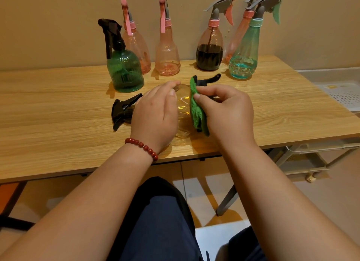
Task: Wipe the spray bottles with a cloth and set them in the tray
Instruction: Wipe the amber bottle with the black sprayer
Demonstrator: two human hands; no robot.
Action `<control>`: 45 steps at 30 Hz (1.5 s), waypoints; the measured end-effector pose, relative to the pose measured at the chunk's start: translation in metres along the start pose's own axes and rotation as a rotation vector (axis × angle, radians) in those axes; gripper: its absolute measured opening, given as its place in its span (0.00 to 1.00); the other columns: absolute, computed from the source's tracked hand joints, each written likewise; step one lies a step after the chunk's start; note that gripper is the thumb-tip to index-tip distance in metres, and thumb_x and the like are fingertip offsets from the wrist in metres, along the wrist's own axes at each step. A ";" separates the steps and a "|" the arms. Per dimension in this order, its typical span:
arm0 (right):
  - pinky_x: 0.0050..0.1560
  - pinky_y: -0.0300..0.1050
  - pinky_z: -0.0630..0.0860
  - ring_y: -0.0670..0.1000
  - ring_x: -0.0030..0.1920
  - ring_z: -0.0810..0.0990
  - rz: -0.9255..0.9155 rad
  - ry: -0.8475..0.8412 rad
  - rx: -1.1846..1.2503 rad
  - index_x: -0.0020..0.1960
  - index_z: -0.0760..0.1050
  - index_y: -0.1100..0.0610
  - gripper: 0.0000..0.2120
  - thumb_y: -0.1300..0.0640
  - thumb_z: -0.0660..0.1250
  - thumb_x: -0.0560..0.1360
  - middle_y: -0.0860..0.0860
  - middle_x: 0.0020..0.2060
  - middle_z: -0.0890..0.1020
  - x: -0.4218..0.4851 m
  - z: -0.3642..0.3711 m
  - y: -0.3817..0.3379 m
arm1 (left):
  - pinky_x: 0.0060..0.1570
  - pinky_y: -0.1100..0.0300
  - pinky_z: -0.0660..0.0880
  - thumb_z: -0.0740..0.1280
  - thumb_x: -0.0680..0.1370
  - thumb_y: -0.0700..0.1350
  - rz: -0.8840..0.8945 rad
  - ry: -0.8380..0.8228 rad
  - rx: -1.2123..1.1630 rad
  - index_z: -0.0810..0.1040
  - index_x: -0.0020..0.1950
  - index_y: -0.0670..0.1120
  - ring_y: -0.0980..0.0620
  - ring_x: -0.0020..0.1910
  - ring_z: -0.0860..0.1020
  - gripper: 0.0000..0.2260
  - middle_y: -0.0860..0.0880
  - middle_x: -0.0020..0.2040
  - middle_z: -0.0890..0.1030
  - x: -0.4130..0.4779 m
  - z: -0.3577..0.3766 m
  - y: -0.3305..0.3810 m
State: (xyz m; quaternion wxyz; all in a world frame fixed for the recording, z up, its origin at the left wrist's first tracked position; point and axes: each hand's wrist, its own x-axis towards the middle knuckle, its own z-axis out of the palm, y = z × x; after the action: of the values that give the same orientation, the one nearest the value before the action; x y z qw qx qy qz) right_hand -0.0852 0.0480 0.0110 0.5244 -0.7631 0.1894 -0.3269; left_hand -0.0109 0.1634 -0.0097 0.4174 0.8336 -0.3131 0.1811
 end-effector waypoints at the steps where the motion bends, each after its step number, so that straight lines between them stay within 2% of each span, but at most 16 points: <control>1: 0.46 0.32 0.75 0.37 0.47 0.79 -0.002 0.011 0.008 0.44 0.81 0.45 0.06 0.56 0.72 0.74 0.37 0.40 0.81 -0.002 0.001 0.001 | 0.60 0.49 0.72 0.47 0.81 0.49 -0.001 0.002 0.001 0.75 0.66 0.45 0.52 0.59 0.75 0.23 0.48 0.59 0.80 0.000 0.000 0.000; 4: 0.40 0.24 0.70 0.37 0.44 0.77 0.014 -0.001 -0.164 0.48 0.83 0.48 0.04 0.56 0.70 0.75 0.39 0.41 0.80 -0.002 0.003 0.011 | 0.60 0.50 0.72 0.48 0.81 0.48 -0.015 0.009 0.005 0.75 0.66 0.46 0.53 0.59 0.75 0.21 0.49 0.59 0.80 0.000 0.000 0.001; 7: 0.35 0.22 0.69 0.36 0.40 0.75 0.045 -0.085 -0.250 0.48 0.83 0.49 0.04 0.56 0.70 0.75 0.40 0.40 0.79 -0.004 -0.006 0.013 | 0.59 0.51 0.72 0.49 0.81 0.47 -0.016 0.020 0.007 0.75 0.66 0.46 0.53 0.58 0.75 0.21 0.49 0.58 0.80 -0.001 0.000 0.002; 9: 0.37 0.24 0.72 0.37 0.42 0.79 0.037 -0.115 -0.160 0.47 0.83 0.48 0.05 0.56 0.71 0.74 0.40 0.42 0.82 -0.012 -0.011 0.009 | 0.59 0.50 0.72 0.48 0.81 0.47 -0.012 0.018 0.012 0.75 0.66 0.46 0.52 0.58 0.75 0.21 0.48 0.58 0.80 0.000 0.000 0.002; 11: 0.45 0.33 0.77 0.39 0.46 0.81 0.003 -0.097 -0.012 0.45 0.83 0.46 0.06 0.57 0.73 0.73 0.42 0.42 0.84 -0.021 -0.013 0.003 | 0.60 0.49 0.72 0.47 0.81 0.48 -0.014 0.011 0.008 0.75 0.66 0.45 0.52 0.58 0.75 0.22 0.48 0.58 0.80 0.001 0.001 0.002; 14: 0.50 0.40 0.78 0.39 0.48 0.82 -0.004 -0.063 0.075 0.44 0.83 0.45 0.07 0.57 0.73 0.72 0.42 0.41 0.84 -0.028 -0.012 0.002 | 0.60 0.47 0.72 0.45 0.80 0.50 -0.009 0.007 0.000 0.75 0.66 0.46 0.52 0.59 0.75 0.24 0.49 0.59 0.80 0.000 0.000 0.002; 20: 0.39 0.23 0.72 0.35 0.43 0.77 0.019 -0.122 -0.223 0.48 0.83 0.48 0.05 0.56 0.70 0.75 0.37 0.38 0.79 -0.020 -0.010 0.010 | 0.60 0.47 0.72 0.44 0.79 0.52 -0.006 0.015 -0.011 0.75 0.66 0.45 0.52 0.58 0.75 0.26 0.48 0.58 0.80 0.000 0.000 0.003; 22: 0.42 0.26 0.74 0.36 0.43 0.78 0.013 -0.113 -0.192 0.47 0.83 0.48 0.05 0.56 0.71 0.74 0.39 0.40 0.81 -0.021 -0.011 0.006 | 0.59 0.47 0.73 0.44 0.79 0.52 -0.010 0.013 -0.012 0.75 0.66 0.46 0.52 0.57 0.75 0.26 0.49 0.57 0.80 0.000 0.000 0.003; 25: 0.49 0.37 0.77 0.39 0.47 0.81 -0.017 -0.084 -0.021 0.45 0.83 0.45 0.06 0.56 0.73 0.73 0.41 0.41 0.84 -0.028 -0.014 -0.002 | 0.60 0.46 0.72 0.44 0.79 0.51 -0.013 0.012 -0.013 0.75 0.66 0.46 0.52 0.59 0.75 0.25 0.48 0.58 0.79 0.000 0.001 0.002; 27: 0.51 0.38 0.77 0.39 0.48 0.81 -0.013 -0.087 -0.017 0.44 0.83 0.45 0.06 0.57 0.73 0.73 0.41 0.42 0.84 -0.033 -0.015 0.000 | 0.60 0.46 0.72 0.45 0.80 0.51 -0.013 0.015 -0.013 0.75 0.66 0.46 0.52 0.59 0.75 0.25 0.49 0.59 0.79 -0.001 0.001 0.002; 30: 0.48 0.31 0.75 0.39 0.48 0.79 0.010 -0.112 -0.182 0.46 0.83 0.48 0.05 0.57 0.72 0.74 0.41 0.43 0.83 -0.030 -0.014 0.011 | 0.60 0.49 0.72 0.45 0.79 0.51 -0.016 0.030 -0.017 0.75 0.66 0.46 0.53 0.58 0.75 0.25 0.49 0.58 0.80 -0.001 0.001 0.003; 33: 0.37 0.21 0.69 0.34 0.39 0.76 0.004 -0.112 -0.299 0.47 0.83 0.50 0.05 0.58 0.70 0.75 0.39 0.38 0.78 -0.017 -0.010 0.015 | 0.59 0.51 0.72 0.46 0.80 0.50 -0.011 0.041 -0.020 0.76 0.66 0.45 0.58 0.56 0.73 0.24 0.50 0.57 0.80 -0.001 0.001 0.002; 36: 0.34 0.20 0.68 0.32 0.39 0.74 0.039 -0.043 -0.230 0.49 0.83 0.50 0.05 0.57 0.70 0.75 0.37 0.37 0.76 0.002 -0.003 0.012 | 0.57 0.52 0.72 0.49 0.81 0.47 -0.003 0.045 -0.016 0.76 0.66 0.45 0.59 0.53 0.72 0.21 0.54 0.53 0.78 -0.001 0.001 0.001; 39: 0.43 0.24 0.74 0.37 0.46 0.78 0.026 0.005 -0.114 0.50 0.83 0.49 0.05 0.55 0.71 0.74 0.39 0.42 0.81 0.011 0.001 0.003 | 0.56 0.52 0.72 0.49 0.81 0.46 -0.005 0.051 -0.013 0.76 0.65 0.45 0.55 0.53 0.75 0.20 0.51 0.54 0.79 -0.001 0.002 0.001; 42: 0.53 0.40 0.78 0.40 0.50 0.81 -0.068 -0.016 0.003 0.48 0.83 0.46 0.07 0.57 0.72 0.73 0.42 0.45 0.84 0.001 -0.003 -0.001 | 0.57 0.54 0.72 0.50 0.81 0.45 -0.011 0.055 -0.007 0.76 0.65 0.44 0.58 0.54 0.73 0.20 0.51 0.55 0.79 -0.001 0.002 0.001; 45: 0.52 0.38 0.78 0.38 0.49 0.80 -0.064 -0.066 0.011 0.46 0.82 0.44 0.09 0.58 0.72 0.73 0.41 0.44 0.83 -0.016 -0.009 0.011 | 0.58 0.53 0.72 0.48 0.81 0.47 -0.009 0.056 0.003 0.76 0.65 0.45 0.57 0.55 0.73 0.21 0.51 0.56 0.79 0.000 0.003 0.000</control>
State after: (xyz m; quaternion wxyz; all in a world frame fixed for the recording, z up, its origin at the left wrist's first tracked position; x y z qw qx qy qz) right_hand -0.1021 0.0476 -0.0021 0.5240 -0.7761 0.1458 -0.3193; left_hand -0.0110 0.1610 -0.0115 0.4254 0.8304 -0.2971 0.2029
